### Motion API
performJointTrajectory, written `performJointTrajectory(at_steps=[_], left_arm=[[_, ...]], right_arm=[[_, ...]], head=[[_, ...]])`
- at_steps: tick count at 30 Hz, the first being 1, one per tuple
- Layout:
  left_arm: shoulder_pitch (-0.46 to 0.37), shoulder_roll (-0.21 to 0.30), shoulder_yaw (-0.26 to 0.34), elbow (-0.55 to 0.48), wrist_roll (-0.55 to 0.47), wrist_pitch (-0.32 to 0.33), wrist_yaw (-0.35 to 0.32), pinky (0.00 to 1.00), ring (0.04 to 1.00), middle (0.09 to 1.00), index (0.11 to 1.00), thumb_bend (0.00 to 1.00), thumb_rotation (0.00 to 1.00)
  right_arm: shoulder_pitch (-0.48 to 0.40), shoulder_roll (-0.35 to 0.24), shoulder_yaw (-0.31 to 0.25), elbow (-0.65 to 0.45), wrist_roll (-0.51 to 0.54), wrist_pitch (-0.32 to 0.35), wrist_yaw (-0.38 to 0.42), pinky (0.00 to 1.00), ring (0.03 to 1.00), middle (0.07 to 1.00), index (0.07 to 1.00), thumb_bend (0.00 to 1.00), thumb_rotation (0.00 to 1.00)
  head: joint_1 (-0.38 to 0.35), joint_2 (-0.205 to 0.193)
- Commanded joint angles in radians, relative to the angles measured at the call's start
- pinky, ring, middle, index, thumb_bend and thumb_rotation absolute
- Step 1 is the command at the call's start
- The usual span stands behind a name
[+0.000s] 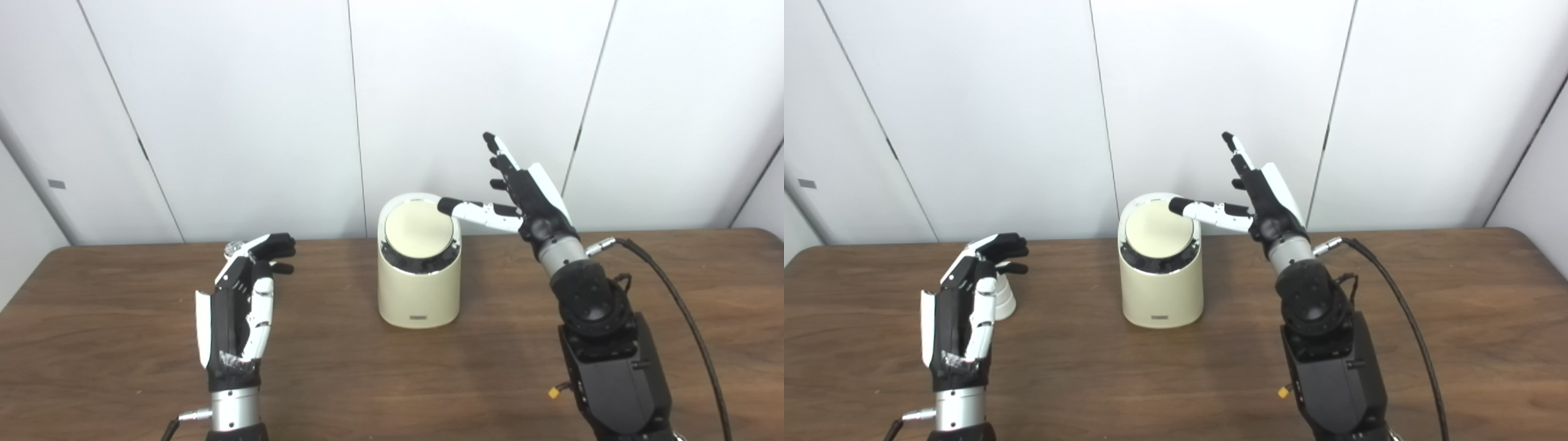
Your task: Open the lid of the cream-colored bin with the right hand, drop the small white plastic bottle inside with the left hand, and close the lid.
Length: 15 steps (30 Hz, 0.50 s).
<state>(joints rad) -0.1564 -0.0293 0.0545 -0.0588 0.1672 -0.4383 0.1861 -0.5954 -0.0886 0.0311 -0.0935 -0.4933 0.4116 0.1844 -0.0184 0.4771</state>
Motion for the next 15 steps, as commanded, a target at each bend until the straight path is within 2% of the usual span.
performJointTrajectory(at_steps=[1,7,12,15], left_arm=[[-0.037,-0.004,-0.004,-0.026,0.015,-0.023,0.006,0.57,0.665,0.682,0.678,0.23,0.74],[-0.038,-0.007,-0.005,-0.027,0.013,-0.018,0.005,0.57,0.671,0.686,0.680,0.23,0.75],[-0.039,-0.010,-0.003,-0.030,0.009,-0.020,0.006,0.57,0.668,0.684,0.680,0.22,0.73],[-0.038,-0.011,-0.003,-0.034,0.007,-0.017,0.005,0.57,0.669,0.683,0.678,0.22,0.72]], right_arm=[[-0.042,-0.021,0.022,-0.015,-0.014,-0.034,-0.030,0.92,0.991,1.000,1.000,0.95,0.54],[-0.057,-0.055,0.095,-0.006,-0.084,0.010,-0.047,0.91,0.999,1.000,1.000,0.97,0.44],[-0.074,-0.071,0.145,0.012,-0.164,0.034,-0.066,0.89,1.000,1.000,1.000,1.00,0.46],[-0.083,-0.070,0.165,0.035,-0.216,0.039,-0.091,0.93,1.000,1.000,1.000,0.99,0.44]], head=[[-0.001,0.001],[0.004,-0.001],[0.006,-0.001],[0.006,-0.001]])
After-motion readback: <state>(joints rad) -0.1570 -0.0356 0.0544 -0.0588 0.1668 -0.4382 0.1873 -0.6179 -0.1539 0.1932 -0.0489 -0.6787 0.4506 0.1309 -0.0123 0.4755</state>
